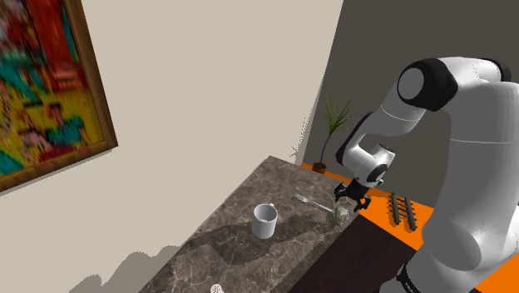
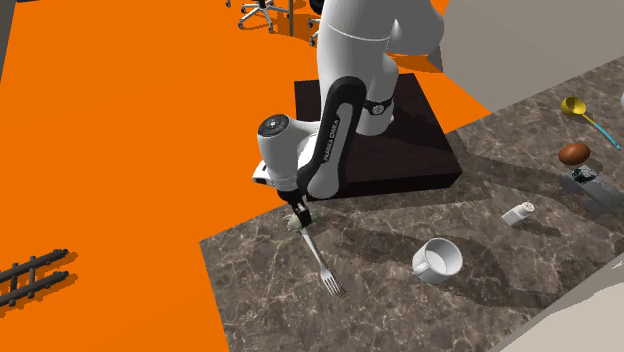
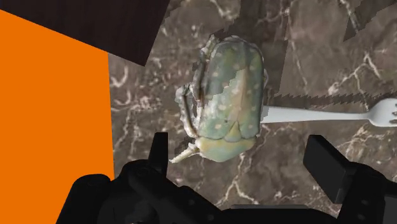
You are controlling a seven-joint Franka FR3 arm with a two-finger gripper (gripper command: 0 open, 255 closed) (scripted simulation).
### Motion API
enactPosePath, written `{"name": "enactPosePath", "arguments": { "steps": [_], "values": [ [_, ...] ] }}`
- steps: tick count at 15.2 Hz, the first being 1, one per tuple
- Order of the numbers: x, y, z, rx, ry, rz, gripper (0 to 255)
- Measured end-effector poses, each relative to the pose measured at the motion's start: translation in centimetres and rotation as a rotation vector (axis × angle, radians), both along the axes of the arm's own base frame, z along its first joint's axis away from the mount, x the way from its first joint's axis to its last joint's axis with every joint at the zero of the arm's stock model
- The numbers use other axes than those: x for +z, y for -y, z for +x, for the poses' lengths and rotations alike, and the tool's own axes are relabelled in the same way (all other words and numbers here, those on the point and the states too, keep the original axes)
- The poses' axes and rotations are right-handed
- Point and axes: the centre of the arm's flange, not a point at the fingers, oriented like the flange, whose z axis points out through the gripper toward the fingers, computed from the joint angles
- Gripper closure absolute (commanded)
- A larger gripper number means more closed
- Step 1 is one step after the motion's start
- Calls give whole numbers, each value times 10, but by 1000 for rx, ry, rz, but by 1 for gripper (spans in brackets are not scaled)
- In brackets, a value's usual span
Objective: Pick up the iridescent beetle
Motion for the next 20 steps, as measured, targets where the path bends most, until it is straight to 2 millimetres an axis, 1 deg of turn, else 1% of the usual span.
{"name": "enactPosePath", "arguments": {
  "steps": [5,6,16,20],
  "values": [
    [-25,1,-1,-3,0,1,0],
    [-26,1,-1,-4,0,1,255],
    [-25,0,5,2,10,0,255],
    [-11,1,2,-2,5,0,255]
  ]
}}
